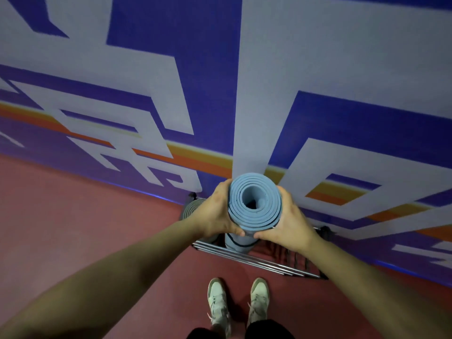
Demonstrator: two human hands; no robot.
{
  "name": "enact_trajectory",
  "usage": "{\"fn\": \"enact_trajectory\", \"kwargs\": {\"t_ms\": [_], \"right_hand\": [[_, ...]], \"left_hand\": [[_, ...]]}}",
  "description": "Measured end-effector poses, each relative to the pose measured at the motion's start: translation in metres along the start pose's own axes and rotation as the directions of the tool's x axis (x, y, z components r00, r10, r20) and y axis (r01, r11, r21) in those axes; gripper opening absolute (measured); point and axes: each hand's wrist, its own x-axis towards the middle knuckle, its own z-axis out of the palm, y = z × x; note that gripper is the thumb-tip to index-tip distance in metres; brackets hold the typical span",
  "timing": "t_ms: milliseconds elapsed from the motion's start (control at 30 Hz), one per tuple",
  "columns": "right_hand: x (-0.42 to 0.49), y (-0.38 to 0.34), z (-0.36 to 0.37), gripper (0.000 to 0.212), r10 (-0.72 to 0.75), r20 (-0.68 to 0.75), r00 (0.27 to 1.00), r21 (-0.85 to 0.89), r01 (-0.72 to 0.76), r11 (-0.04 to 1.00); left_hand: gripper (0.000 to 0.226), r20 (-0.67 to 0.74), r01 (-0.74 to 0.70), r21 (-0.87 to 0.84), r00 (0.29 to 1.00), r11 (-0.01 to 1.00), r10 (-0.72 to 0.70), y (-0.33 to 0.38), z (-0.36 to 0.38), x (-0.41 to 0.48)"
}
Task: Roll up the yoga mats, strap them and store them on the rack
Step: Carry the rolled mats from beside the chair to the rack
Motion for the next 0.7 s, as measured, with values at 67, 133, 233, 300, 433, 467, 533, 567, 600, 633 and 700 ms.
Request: {"fn": "enact_trajectory", "kwargs": {"t_ms": [67,133,233,300,433,467,533,567,600,633,700], "right_hand": [[0.005,0.011,0.009,0.115,0.014,0.029,0.999,-0.018,-0.013,1.0],[0.011,0.023,0.02,0.113,0.047,0.035,0.998,-0.02,-0.047,0.999],[0.023,0.041,0.038,0.118,0.087,0.025,0.996,-0.037,-0.086,0.996],[0.03,0.056,0.053,0.121,0.118,0.033,0.992,-0.044,-0.117,0.992],[0.041,0.092,0.088,0.123,0.136,0.063,0.989,-0.06,-0.133,0.989],[0.044,0.102,0.097,0.124,0.14,0.084,0.987,-0.061,-0.135,0.989],[0.05,0.122,0.114,0.124,0.161,0.115,0.98,-0.057,-0.155,0.986],[0.052,0.133,0.123,0.124,0.168,0.132,0.977,-0.045,-0.164,0.986],[0.053,0.145,0.133,0.124,0.176,0.144,0.974,-0.028,-0.174,0.984],[0.052,0.156,0.143,0.124,0.184,0.152,0.971,-0.014,-0.184,0.983],[0.052,0.176,0.164,0.124,0.231,0.167,0.958,0.008,-0.236,0.972]], "left_hand": [[0.136,0.019,0.001,0.042,1.0,0.999,-0.002,-0.017,0.007,0.005],[0.142,0.033,0.023,0.074,0.999,0.997,-0.026,-0.036,0.011,0.013],[0.148,0.027,0.045,0.144,0.998,0.989,-0.049,-0.056,0.013,0.025],[0.144,0.033,0.044,0.17,0.998,0.985,-0.05,-0.069,0.02,0.031],[0.129,-0.02,0.093,0.247,0.996,0.964,-0.091,-0.106,0.04,0.037],[0.129,-0.031,0.112,0.276,0.994,0.955,-0.107,-0.12,0.048,0.038],[0.128,-0.046,0.127,0.331,0.992,0.935,-0.118,-0.148,0.063,0.042],[0.128,-0.051,0.132,0.372,0.991,0.919,-0.121,-0.161,0.071,0.044],[0.128,-0.051,0.139,0.429,0.99,0.893,-0.129,-0.173,0.078,0.045],[0.128,-0.053,0.151,0.488,0.988,0.86,-0.143,-0.183,0.086,0.046],[0.128,-0.048,0.169,0.594,0.983,0.786,-0.176,-0.197,0.1,0.048]]}}
